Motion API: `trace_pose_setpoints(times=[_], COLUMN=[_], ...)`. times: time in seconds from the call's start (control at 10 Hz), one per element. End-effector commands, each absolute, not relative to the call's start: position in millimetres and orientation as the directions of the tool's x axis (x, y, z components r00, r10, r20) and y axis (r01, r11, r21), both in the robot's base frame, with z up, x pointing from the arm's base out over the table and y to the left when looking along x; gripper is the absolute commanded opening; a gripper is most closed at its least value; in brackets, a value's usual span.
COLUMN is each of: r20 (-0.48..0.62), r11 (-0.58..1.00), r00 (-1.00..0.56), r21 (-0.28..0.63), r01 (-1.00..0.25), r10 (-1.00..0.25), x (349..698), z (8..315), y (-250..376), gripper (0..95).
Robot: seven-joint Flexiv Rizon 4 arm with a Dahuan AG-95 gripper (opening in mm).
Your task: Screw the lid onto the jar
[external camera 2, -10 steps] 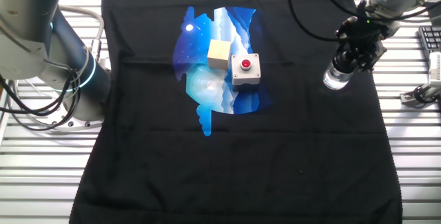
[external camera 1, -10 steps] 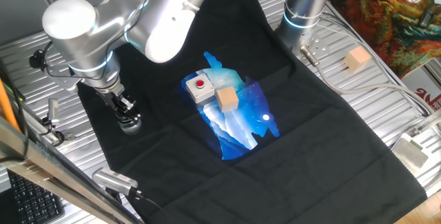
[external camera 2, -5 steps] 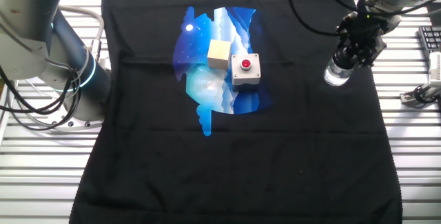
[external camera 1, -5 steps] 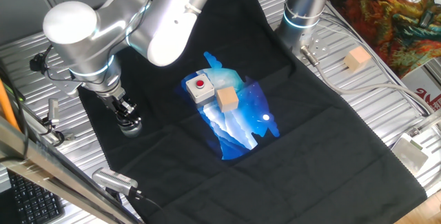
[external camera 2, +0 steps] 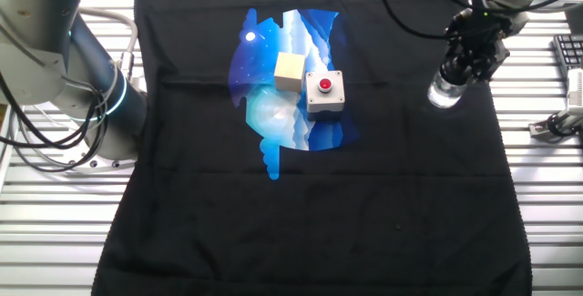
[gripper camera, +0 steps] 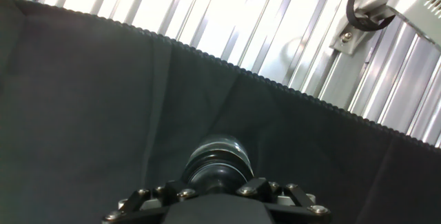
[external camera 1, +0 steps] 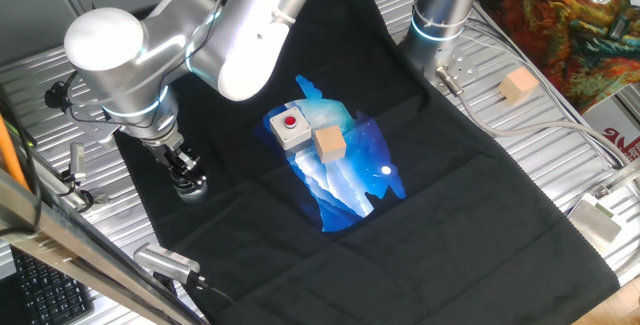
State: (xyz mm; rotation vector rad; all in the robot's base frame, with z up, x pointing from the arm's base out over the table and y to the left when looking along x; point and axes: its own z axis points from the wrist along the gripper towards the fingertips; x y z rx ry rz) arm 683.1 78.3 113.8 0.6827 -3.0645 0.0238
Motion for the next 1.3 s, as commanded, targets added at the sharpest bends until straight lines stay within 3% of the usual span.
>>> trace_pose_setpoints(times=[0.1,1.3], r20=[0.001,-0.007], r11=[0.906,0.909], r00=[-0.906,-0.909], r21=[-0.015,-0.014], r01=[-0.423,-0.416], r10=[-0.423,-0.416], x=[682.1,681.8], z=[114.6,109.7], y=[79.8,86.1], gripper=[0.0,0.0])
